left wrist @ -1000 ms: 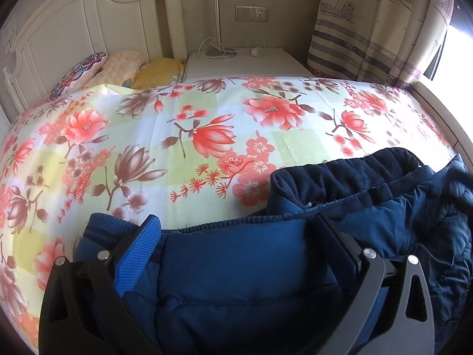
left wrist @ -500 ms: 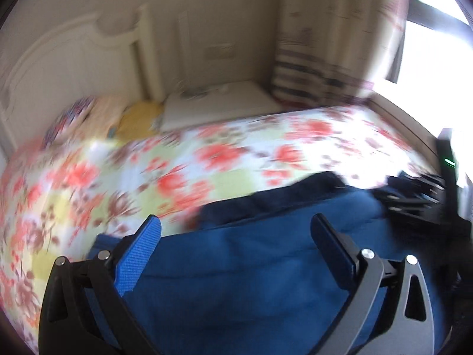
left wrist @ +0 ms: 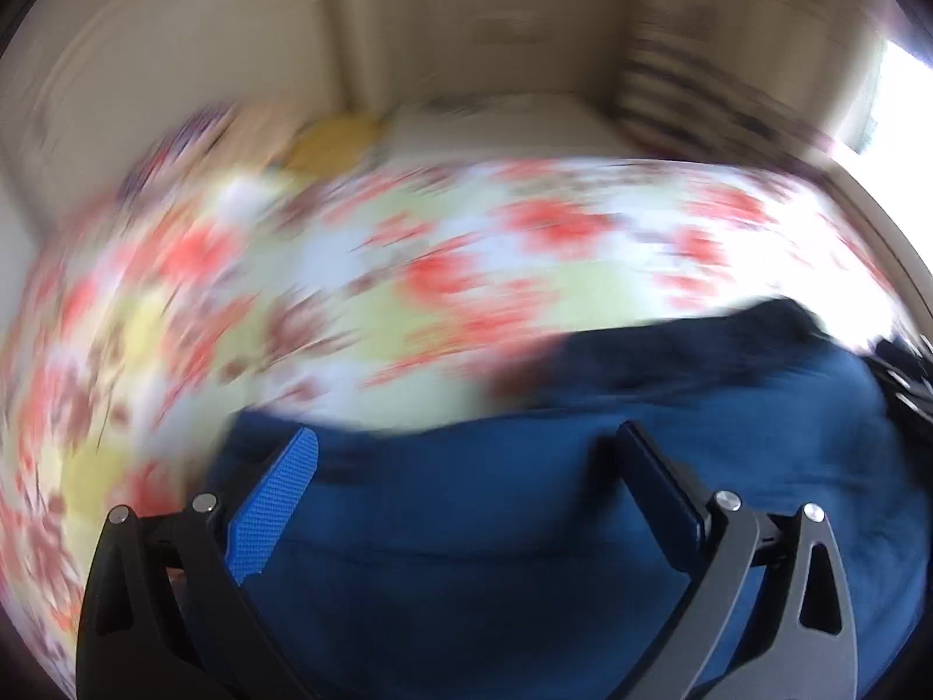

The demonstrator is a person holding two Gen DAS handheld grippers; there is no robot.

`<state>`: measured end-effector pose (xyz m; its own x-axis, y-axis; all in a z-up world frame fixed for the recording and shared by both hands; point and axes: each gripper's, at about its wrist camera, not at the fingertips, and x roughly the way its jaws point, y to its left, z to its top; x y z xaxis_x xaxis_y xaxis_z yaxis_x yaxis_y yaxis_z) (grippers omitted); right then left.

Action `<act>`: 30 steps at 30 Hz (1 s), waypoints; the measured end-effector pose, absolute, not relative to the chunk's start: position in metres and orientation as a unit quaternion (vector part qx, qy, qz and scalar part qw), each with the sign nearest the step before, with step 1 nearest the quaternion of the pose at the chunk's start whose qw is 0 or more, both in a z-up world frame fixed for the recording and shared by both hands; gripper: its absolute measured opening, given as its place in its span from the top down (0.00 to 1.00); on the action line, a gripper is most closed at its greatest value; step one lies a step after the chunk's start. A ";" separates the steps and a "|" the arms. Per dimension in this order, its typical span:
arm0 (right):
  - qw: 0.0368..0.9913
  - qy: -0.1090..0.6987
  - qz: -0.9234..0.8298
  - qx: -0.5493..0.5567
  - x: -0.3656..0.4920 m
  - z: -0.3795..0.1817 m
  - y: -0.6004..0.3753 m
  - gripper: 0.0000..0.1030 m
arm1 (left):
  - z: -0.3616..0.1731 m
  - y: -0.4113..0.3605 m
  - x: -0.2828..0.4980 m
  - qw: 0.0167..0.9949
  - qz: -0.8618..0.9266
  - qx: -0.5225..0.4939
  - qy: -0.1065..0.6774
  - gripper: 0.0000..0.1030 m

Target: Fold large clothes

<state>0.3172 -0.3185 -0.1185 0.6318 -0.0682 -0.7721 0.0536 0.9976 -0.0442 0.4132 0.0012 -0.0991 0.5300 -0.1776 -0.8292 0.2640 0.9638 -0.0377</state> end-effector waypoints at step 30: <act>0.908 0.396 -0.011 -0.134 0.268 -0.084 -0.223 0.33 | -0.109 0.010 0.413 0.877 -0.126 0.021 0.463 0.02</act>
